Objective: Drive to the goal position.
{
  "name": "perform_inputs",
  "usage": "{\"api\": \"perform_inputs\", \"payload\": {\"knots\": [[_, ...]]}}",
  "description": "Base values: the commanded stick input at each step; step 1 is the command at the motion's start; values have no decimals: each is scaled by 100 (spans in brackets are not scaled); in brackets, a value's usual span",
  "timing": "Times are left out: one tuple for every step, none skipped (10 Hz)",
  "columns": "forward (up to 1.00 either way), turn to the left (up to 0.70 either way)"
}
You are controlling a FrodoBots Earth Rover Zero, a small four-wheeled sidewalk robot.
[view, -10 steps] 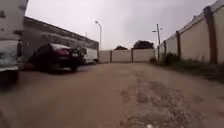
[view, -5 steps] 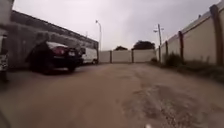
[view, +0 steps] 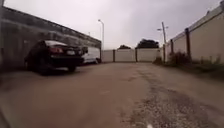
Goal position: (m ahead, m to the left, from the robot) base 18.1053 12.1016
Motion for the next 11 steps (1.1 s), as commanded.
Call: {"api": "perform_inputs", "payload": {"knots": [[85,-26],[85,-27],[85,-21],[85,-14],[85,-8],[85,-1],[85,-9],[85,-30],[85,-32],[85,2],[85,3]]}}
